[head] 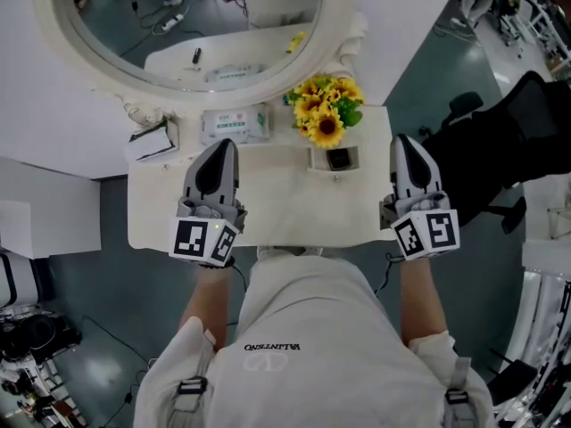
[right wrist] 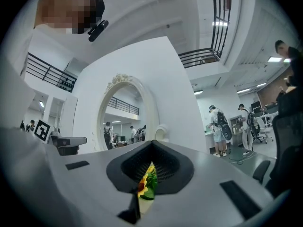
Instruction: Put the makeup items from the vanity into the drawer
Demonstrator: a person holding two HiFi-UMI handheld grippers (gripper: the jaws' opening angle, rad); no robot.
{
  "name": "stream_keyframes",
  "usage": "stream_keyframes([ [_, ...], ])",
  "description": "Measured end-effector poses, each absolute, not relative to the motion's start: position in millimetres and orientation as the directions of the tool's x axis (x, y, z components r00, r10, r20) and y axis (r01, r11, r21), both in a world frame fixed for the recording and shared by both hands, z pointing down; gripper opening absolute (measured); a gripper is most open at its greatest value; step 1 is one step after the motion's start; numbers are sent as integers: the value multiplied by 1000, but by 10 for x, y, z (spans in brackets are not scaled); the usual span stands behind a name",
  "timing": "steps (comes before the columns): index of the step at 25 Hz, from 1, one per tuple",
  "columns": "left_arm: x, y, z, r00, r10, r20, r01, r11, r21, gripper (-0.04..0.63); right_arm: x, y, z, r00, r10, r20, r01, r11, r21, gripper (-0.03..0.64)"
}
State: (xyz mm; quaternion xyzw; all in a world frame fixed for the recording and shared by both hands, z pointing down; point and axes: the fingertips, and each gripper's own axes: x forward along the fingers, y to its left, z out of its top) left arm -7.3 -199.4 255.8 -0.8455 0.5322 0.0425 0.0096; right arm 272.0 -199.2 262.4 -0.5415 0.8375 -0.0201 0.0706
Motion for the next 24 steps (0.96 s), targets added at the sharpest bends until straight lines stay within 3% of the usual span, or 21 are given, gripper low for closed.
stream_keyframes([
  [24, 4, -1931, 2636, 433, -898, -76, -899, -437, 40, 2, 2715, -1971, 2686, -403, -911, -90, -898, 413, -152, 9],
])
